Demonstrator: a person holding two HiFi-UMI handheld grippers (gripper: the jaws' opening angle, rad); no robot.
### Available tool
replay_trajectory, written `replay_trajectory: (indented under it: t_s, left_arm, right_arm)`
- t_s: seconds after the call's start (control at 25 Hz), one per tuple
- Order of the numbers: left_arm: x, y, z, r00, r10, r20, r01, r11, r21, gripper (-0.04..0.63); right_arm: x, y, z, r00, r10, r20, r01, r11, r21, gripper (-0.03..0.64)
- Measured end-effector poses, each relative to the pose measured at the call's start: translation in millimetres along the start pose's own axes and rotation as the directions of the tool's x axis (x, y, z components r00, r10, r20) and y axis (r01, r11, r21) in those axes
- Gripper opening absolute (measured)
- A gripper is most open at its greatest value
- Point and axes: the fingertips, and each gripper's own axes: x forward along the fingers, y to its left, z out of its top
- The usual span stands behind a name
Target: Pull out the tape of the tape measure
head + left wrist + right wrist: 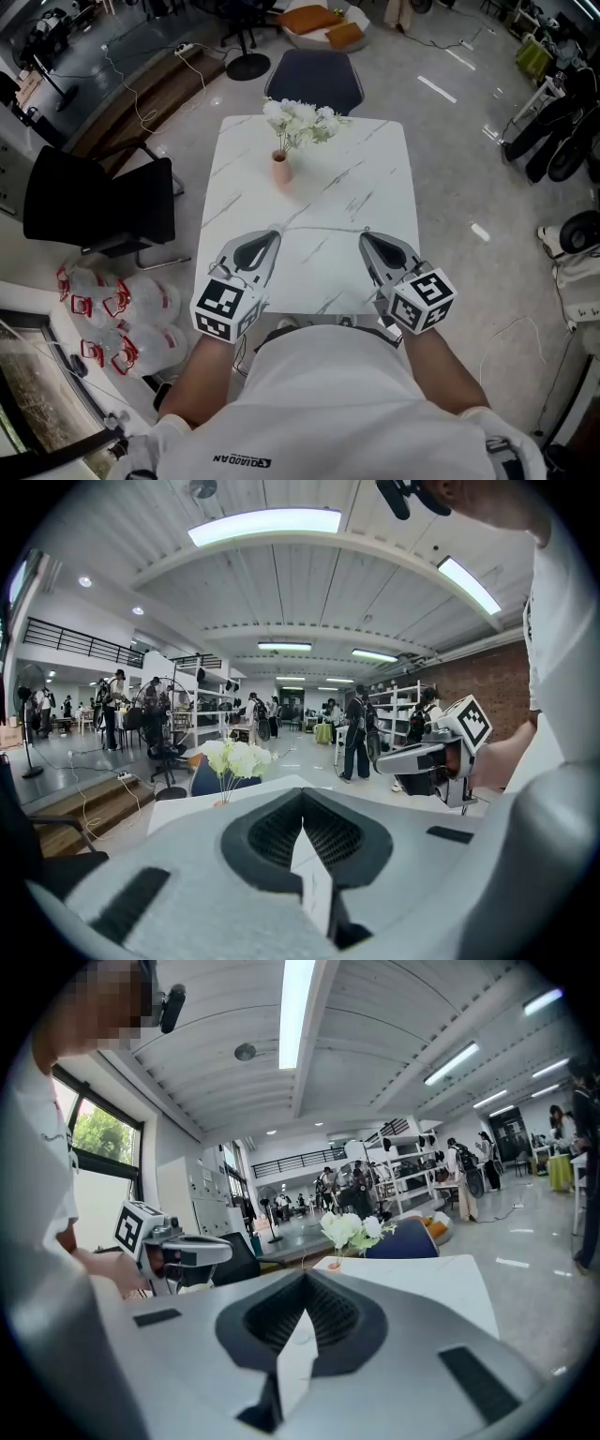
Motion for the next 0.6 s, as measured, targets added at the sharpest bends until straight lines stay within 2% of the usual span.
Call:
replay_trajectory:
  t_s: [0.6]
  left_arm:
    - [1.9, 1.9, 1.3, 1.0, 0.004, -0.001, -0.004, 1.0, 0.005, 0.009]
  right_arm:
    - [2.0, -2.0, -2.0, 1.0, -0.002, -0.008, 0.002, 1.0, -0.004, 0.005]
